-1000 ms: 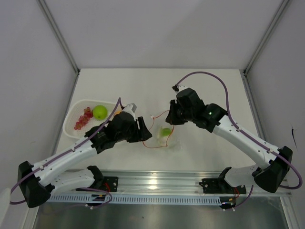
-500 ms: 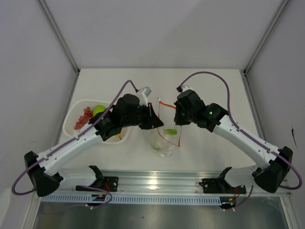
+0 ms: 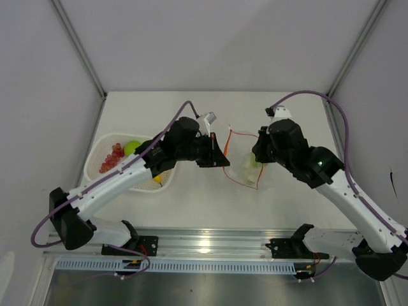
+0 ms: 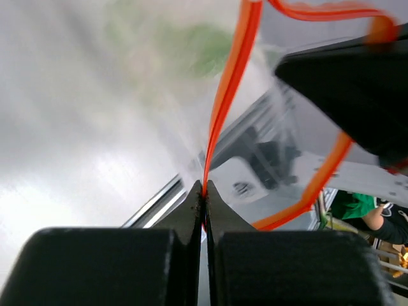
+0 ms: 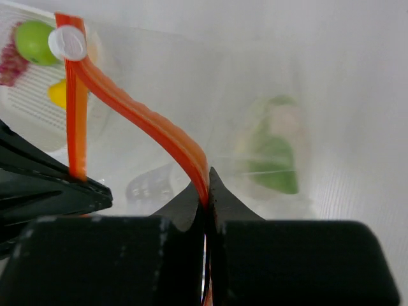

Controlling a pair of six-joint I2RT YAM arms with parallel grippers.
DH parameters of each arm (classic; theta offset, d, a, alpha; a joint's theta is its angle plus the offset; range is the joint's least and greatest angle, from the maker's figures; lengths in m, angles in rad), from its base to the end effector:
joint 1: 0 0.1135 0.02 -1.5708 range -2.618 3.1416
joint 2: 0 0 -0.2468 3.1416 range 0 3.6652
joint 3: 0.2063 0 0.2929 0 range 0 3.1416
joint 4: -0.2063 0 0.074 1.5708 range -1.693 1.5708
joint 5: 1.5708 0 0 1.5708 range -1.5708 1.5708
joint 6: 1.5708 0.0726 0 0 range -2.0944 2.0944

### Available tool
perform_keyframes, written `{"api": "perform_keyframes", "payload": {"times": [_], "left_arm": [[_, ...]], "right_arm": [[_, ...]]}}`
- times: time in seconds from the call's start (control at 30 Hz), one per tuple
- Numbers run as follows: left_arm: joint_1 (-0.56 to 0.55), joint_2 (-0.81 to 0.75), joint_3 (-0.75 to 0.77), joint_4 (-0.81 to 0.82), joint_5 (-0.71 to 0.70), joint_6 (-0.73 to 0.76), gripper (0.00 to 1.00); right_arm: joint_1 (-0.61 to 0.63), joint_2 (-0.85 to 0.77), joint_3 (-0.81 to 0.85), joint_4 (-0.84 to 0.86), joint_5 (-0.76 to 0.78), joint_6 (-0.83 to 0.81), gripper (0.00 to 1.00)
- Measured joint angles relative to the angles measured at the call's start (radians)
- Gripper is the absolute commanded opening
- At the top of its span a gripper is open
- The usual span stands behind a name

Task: Place the food in the zip-top bag and seal the zipper
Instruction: Adjust the zipper food storage bag at the center of the board.

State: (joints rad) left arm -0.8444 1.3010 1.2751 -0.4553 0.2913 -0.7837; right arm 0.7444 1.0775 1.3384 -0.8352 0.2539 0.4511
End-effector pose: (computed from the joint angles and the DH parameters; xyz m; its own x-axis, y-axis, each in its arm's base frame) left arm 0.2299 -0.2902 0.3375 -0.8426 -0.0697 -0.5340 0.4100 0.5601 -0.7199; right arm 0.2225 0.1802 0.3844 -0.5779 0.0414 -0.8151 -0.2764 0.9298 0.2432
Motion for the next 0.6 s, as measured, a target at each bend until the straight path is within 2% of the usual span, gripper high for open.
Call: {"api": "perform_keyframes", "payload": {"times": [0.1,0.2,0.23,0.3,0.33,0.5,0.6], "left_arm": [[0.006,0.057,-0.045,-0.023,0.004,0.0,0.01],[0.007,0.059,-0.087,-0.036,0.004,0.0,0.09],[0.007,0.059,-0.088,-0.037,0.004,0.0,0.23],[0.008,0.057,-0.088,-0.033,0.005,0.009,0.36],[0.008,0.056,-0.088,-0.031,0.005,0.008,0.49],[0.01,0.011,-0.128,-0.019,-0.012,0.02,0.77],[0.01,-0.105,-0.176,-0.022,-0.09,0.043,0.96]], "right_arm": [[-0.006,0.039,-0.031,-0.005,0.004,-0.001,0.0],[-0.007,0.051,-0.062,-0.023,0.004,-0.004,0.0],[-0.007,0.049,-0.068,-0.029,0.004,-0.004,0.0],[-0.007,0.046,-0.078,-0.027,0.002,-0.004,0.0],[-0.007,0.045,-0.084,-0.028,0.0,-0.003,0.0],[-0.008,0.043,-0.136,-0.015,-0.024,0.003,0.0],[-0.009,0.042,-0.158,-0.003,-0.031,0.008,0.0]]}}
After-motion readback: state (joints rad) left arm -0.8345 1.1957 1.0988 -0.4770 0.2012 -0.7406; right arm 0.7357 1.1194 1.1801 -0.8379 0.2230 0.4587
